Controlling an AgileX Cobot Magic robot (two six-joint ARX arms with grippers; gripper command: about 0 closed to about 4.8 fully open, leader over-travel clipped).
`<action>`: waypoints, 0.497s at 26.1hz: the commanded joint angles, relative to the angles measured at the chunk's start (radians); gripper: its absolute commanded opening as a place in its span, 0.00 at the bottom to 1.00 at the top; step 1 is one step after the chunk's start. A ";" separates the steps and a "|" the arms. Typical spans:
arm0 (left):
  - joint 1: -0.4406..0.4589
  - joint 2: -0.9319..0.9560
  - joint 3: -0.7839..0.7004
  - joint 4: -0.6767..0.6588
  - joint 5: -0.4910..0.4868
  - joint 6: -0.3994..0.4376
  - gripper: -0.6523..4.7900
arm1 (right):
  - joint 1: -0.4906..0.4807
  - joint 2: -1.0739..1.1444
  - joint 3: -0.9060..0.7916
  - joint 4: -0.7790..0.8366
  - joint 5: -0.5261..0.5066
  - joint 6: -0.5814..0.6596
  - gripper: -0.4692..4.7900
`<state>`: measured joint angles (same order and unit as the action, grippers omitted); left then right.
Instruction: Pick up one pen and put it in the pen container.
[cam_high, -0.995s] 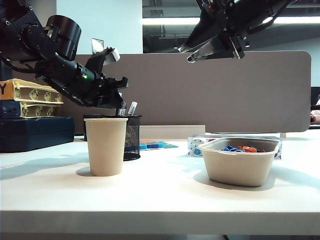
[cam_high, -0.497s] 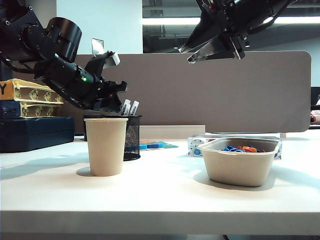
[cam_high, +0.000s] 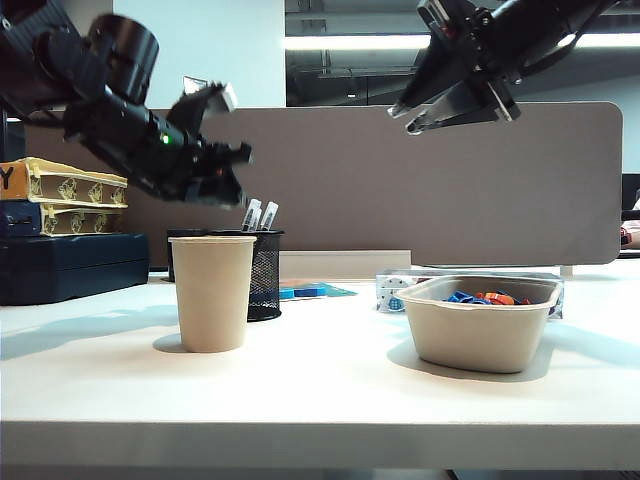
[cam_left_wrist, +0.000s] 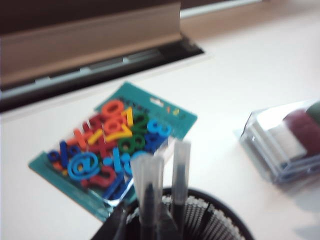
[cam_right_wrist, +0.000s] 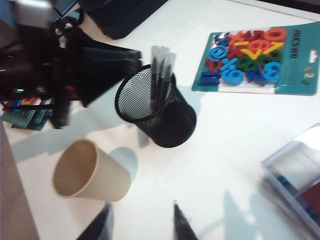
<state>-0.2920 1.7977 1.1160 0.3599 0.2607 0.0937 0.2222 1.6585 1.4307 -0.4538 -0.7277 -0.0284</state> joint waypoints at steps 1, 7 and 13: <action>0.000 -0.050 0.006 -0.012 0.001 0.004 0.26 | -0.024 -0.006 0.005 0.010 -0.003 -0.006 0.37; 0.000 -0.170 0.006 -0.092 0.001 0.012 0.26 | -0.076 -0.007 0.005 0.017 -0.006 0.002 0.37; 0.000 -0.306 0.006 -0.204 0.001 0.030 0.26 | -0.105 -0.039 0.006 0.033 -0.007 0.003 0.37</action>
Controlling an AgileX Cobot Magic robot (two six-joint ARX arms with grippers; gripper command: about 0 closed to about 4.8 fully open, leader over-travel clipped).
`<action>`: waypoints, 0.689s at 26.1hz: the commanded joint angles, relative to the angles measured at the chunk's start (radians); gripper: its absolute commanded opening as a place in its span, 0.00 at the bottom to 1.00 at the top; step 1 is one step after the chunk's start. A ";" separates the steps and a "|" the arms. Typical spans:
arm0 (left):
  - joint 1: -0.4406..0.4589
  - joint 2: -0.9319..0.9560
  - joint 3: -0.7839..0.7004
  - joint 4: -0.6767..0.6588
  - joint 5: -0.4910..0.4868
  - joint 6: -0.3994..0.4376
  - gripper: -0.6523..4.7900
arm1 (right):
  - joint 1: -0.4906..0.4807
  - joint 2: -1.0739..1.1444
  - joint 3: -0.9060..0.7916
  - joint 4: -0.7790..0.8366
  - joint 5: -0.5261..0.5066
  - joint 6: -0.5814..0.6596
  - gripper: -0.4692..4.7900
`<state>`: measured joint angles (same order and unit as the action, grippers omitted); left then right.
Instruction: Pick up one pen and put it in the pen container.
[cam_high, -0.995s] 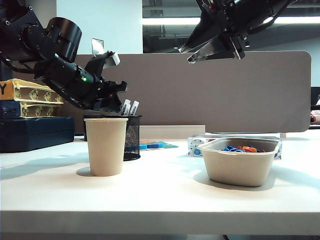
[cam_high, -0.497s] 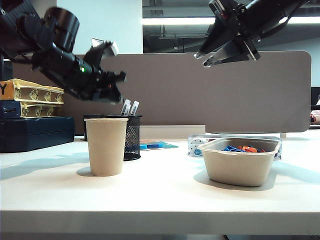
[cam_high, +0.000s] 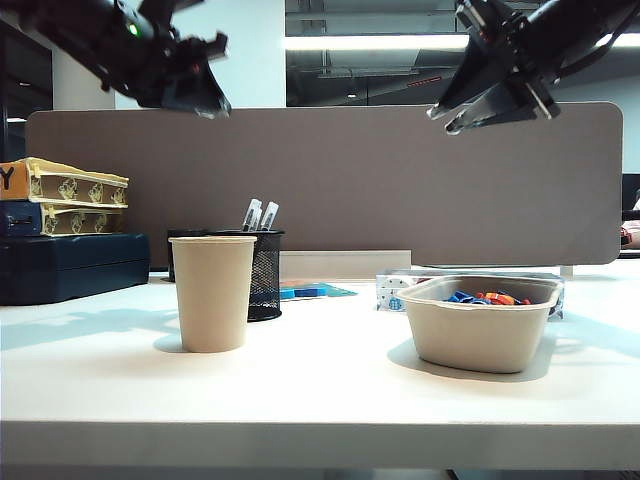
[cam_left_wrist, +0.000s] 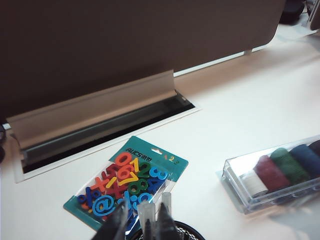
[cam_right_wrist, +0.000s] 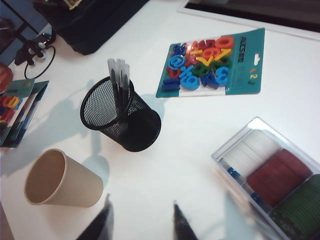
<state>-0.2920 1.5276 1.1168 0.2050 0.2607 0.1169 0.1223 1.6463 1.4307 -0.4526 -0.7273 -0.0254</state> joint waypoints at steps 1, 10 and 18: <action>0.000 -0.046 0.006 -0.065 0.001 0.007 0.26 | -0.006 -0.035 0.006 0.037 -0.008 0.000 0.37; 0.000 -0.166 0.005 -0.313 0.002 0.063 0.26 | -0.010 -0.158 0.006 0.029 -0.003 -0.036 0.36; 0.000 -0.253 0.004 -0.415 0.001 0.067 0.26 | -0.010 -0.250 0.005 -0.060 0.076 -0.148 0.30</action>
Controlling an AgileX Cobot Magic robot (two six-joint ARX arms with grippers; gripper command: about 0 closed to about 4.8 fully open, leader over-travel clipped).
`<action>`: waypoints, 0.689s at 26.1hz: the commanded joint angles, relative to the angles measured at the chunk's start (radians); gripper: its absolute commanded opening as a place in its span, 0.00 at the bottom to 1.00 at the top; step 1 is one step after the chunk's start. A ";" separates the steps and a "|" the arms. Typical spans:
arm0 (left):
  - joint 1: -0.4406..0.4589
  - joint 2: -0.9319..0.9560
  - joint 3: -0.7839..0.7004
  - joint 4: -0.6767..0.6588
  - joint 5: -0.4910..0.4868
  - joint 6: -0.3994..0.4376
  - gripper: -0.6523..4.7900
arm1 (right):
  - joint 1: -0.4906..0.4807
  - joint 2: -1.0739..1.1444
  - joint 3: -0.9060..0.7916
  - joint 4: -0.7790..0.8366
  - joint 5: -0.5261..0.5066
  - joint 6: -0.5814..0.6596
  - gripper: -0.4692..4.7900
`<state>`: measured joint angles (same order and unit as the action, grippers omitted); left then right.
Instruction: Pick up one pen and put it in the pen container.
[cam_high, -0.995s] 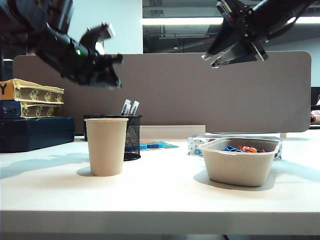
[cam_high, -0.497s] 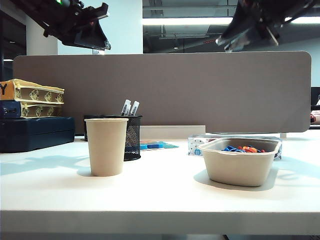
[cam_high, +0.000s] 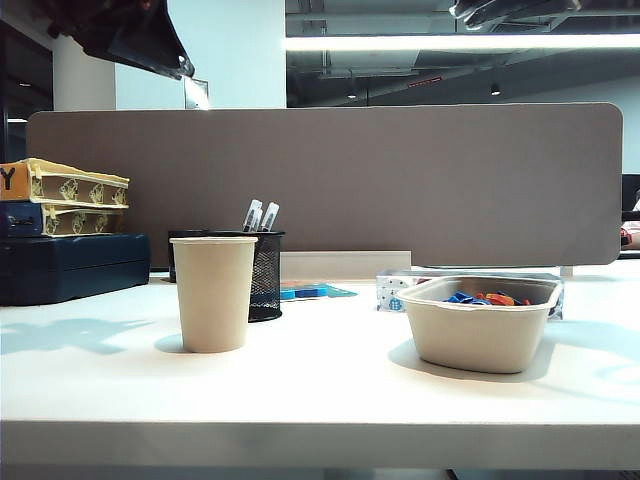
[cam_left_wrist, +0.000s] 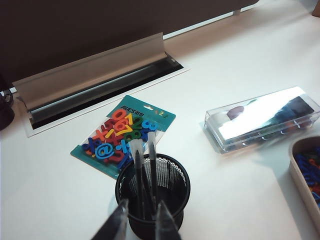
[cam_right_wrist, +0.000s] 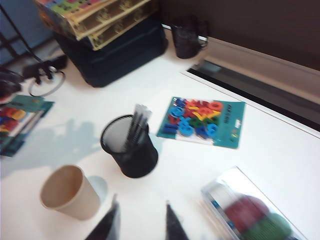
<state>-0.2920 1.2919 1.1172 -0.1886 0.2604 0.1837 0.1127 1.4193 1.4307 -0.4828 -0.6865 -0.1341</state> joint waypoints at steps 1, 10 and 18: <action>0.000 -0.034 0.000 -0.045 0.001 0.002 0.26 | -0.001 -0.042 0.005 -0.056 0.054 -0.059 0.30; 0.000 -0.175 -0.051 -0.131 -0.040 0.031 0.26 | -0.001 -0.193 -0.045 -0.135 0.180 -0.123 0.34; 0.000 -0.303 -0.174 -0.116 -0.056 0.037 0.26 | -0.013 -0.344 -0.220 -0.130 0.230 -0.135 0.36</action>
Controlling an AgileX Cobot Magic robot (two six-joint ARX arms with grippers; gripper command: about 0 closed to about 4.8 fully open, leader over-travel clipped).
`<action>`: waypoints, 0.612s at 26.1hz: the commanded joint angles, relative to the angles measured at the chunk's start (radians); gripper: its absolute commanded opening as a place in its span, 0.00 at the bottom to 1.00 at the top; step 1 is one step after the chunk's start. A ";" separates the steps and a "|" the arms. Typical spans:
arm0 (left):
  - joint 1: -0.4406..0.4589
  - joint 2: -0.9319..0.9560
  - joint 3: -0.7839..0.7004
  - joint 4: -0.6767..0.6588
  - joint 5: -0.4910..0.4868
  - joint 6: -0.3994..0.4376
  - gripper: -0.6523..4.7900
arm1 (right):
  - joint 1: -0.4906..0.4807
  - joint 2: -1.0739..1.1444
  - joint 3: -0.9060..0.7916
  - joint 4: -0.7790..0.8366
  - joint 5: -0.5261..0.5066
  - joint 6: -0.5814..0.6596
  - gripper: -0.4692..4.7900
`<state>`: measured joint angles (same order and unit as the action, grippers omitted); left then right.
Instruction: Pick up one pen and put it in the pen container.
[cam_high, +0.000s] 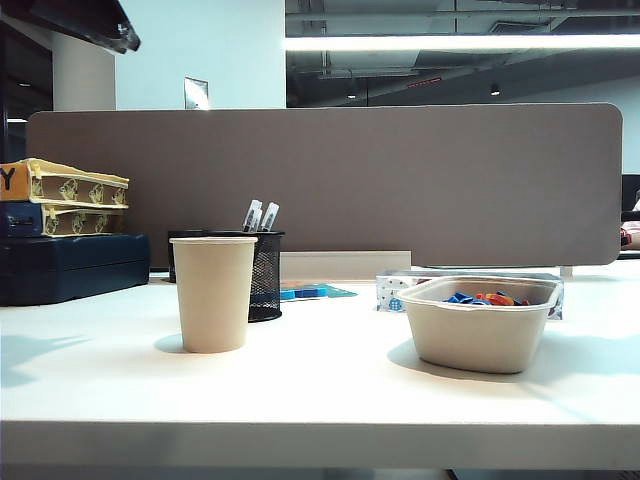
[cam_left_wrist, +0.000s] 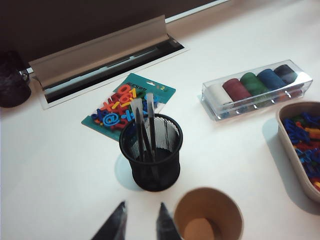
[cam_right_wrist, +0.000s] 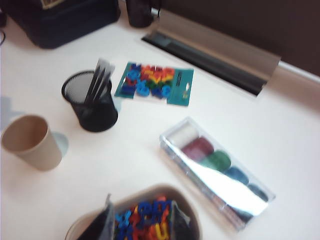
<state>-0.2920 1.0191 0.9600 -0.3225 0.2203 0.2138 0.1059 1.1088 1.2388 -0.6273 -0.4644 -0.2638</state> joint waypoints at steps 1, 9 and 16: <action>0.000 -0.038 -0.022 0.017 -0.022 0.007 0.26 | -0.006 -0.049 -0.044 0.019 0.021 -0.005 0.36; -0.001 -0.088 -0.027 0.017 -0.023 0.004 0.26 | -0.006 -0.146 -0.082 0.032 0.090 -0.006 0.36; -0.001 -0.111 -0.028 -0.008 -0.027 -0.005 0.26 | -0.003 -0.166 -0.082 0.030 0.093 0.000 0.36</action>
<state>-0.2924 0.9138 0.9348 -0.3294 0.1967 0.2100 0.1001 0.9501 1.1549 -0.6098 -0.3740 -0.2676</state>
